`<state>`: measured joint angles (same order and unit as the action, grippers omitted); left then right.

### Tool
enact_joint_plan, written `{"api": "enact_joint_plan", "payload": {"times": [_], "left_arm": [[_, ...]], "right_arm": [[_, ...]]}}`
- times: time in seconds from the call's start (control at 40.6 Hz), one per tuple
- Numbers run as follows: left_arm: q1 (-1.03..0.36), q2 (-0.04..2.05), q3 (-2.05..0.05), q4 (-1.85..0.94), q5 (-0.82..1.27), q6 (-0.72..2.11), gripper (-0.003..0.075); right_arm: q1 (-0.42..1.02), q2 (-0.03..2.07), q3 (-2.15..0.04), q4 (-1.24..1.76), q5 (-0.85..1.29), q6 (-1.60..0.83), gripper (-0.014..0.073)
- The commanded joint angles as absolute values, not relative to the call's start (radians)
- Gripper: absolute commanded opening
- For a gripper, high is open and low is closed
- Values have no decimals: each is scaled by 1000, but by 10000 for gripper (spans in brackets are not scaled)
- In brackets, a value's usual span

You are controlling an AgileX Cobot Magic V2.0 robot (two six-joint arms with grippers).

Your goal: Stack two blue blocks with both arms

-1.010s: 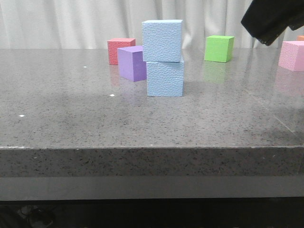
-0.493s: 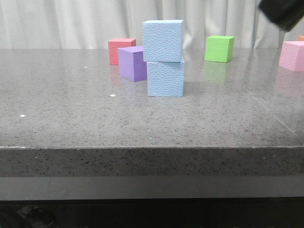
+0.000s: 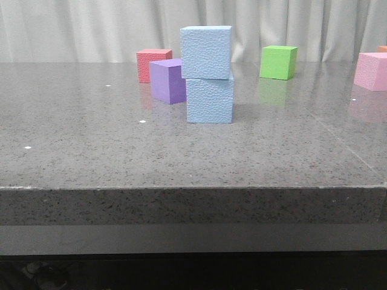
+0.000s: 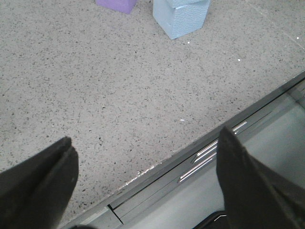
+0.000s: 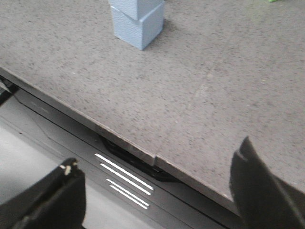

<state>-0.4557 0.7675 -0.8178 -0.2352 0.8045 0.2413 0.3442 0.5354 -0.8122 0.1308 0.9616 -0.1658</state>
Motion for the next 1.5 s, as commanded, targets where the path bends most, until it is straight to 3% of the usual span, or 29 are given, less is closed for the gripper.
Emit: {"api": "enact_joint_plan", "payload": {"times": [0.0, 0.148, 0.246, 0.443, 0.986, 1.207, 1.478], "left_arm": [[-455, 763, -844, -258, 739, 240, 493], [-455, 763, -844, -258, 731, 240, 294], [-455, 763, -844, -258, 735, 240, 164], [-455, 763, -844, -258, 736, 240, -20], [-444, 734, -836, -258, 732, 240, -18], [-296, 522, -731, -210, 715, 240, -18], [-109, 185, -489, -201, 548, 240, -18]], "right_arm": [[337, 507, -823, 108, 906, -161, 479], [337, 501, -820, 137, 913, -160, 216], [337, 501, -816, 161, 917, -160, 83], [337, 501, -816, 164, 934, -160, -67], [337, 501, -816, 164, 946, -160, -69], [337, 501, -816, 164, 946, -160, -69], [337, 501, -816, 164, 946, -160, -69]]}}
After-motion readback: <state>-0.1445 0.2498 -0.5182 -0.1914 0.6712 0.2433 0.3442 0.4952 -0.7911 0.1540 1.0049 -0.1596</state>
